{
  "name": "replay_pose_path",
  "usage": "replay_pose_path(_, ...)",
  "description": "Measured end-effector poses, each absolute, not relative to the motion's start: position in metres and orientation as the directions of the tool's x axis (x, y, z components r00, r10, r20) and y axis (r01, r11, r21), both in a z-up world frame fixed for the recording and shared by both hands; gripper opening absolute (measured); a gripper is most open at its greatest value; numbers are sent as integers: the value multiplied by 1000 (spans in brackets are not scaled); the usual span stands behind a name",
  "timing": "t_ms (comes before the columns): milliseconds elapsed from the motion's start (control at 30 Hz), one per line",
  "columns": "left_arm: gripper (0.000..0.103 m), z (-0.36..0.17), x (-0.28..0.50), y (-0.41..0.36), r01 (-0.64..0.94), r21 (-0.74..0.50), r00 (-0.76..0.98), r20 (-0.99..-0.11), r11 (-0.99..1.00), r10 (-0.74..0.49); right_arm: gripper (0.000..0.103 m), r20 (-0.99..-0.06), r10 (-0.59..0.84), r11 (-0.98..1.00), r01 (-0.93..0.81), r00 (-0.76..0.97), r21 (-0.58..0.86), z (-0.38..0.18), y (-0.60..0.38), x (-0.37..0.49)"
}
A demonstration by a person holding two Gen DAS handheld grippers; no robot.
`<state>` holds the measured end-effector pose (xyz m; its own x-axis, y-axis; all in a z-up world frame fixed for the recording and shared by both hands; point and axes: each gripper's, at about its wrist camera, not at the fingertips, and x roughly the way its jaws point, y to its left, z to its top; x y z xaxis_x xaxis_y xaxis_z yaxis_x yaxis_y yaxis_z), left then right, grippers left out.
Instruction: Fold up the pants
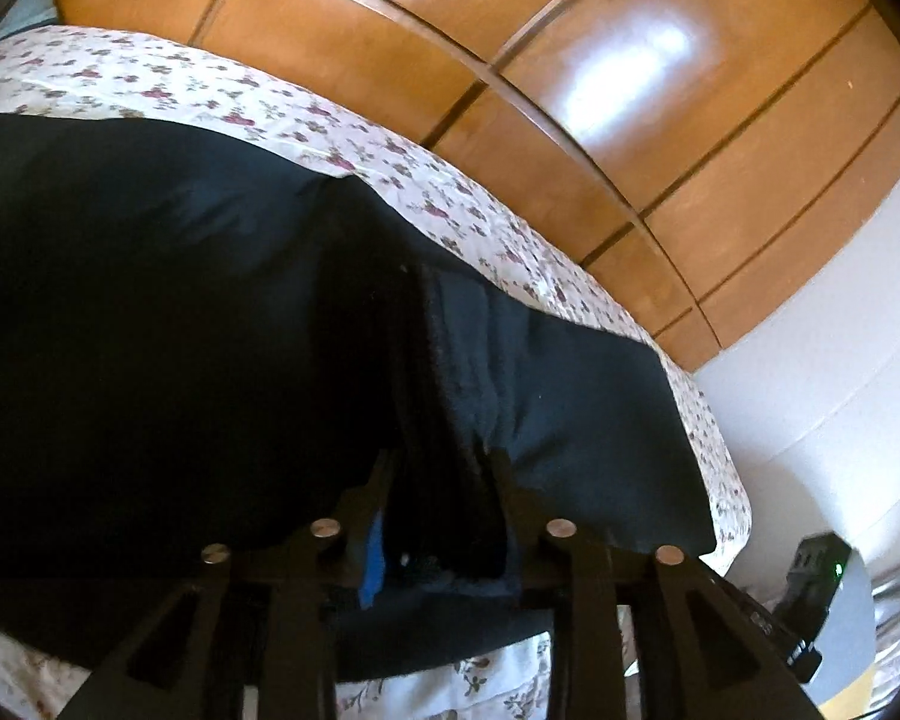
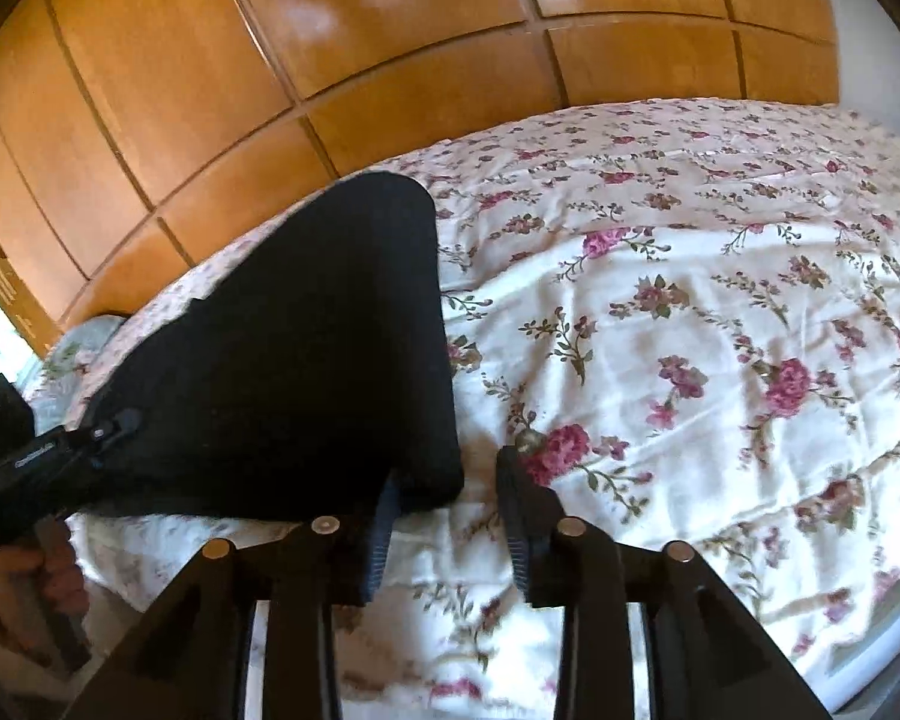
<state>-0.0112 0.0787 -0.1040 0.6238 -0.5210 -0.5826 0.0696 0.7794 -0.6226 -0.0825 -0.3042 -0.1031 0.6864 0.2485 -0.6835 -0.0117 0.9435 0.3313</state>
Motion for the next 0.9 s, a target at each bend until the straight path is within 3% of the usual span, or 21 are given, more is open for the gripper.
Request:
replay_pose_path(167,34,-76,-33,97,21,-568,750,-535,823,-389,34,-622,197,963,-30,758,268,-65,-317,-103)
replay_pose_path(267,34,-55,-26,82,91,-501,777,-504,861,-376,34,-613,151,983,-51,776,177,-45,-308,-79)
replay_pose_path(367,34,-44,-6,51,173,-417,741,-542,892,-397,25,-635,160,986,-86,756,146,-36,-288,-35)
replay_pose_path(467,34,-46,18,27,209,-359,699,-596,910,-396,24,-639,190,981,-126,746,145,-30,-263,4)
replay_pose_path(633,34,-70,44,1,200,-253,633,-704,947,-322,24,-727,139,990,-120,673,77,-54,-232,59)
replay_pose_path(700,31,-82,48,3,200,-255,629,-707,946,-324,17,-760,73,997,-61,646,43,-72,-237,71)
replay_pose_path(900,30,-99,49,-2,265,-187,669,-671,946,-320,12,-690,68,996,-13,720,85,-94,-250,65)
